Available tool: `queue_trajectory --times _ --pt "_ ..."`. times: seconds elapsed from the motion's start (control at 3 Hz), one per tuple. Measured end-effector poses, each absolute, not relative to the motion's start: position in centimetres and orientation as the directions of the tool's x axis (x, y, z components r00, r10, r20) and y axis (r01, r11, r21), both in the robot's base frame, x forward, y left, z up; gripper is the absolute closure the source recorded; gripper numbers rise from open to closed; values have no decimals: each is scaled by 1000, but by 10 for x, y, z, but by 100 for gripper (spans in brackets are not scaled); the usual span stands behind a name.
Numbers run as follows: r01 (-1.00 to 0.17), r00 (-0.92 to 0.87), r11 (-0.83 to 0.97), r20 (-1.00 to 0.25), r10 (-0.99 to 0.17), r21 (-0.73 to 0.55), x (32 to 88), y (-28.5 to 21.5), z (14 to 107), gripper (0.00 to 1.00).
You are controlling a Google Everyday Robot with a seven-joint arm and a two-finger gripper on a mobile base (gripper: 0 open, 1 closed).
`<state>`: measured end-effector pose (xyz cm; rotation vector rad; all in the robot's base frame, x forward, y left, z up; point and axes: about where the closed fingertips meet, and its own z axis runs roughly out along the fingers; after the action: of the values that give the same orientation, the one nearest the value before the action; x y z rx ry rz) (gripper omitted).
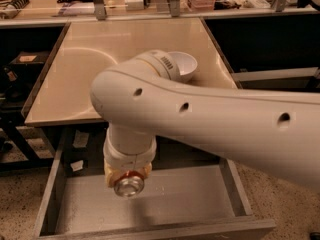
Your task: Place coke can into top drawer
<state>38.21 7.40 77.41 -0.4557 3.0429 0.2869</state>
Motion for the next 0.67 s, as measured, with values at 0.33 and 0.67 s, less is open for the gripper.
queue_trajectory --times 0.33,0.67 --pt "-283 -959 939 -38 -281 197 368 75 733 100" --pt "-284 -958 937 -36 -283 204 368 79 702 100"
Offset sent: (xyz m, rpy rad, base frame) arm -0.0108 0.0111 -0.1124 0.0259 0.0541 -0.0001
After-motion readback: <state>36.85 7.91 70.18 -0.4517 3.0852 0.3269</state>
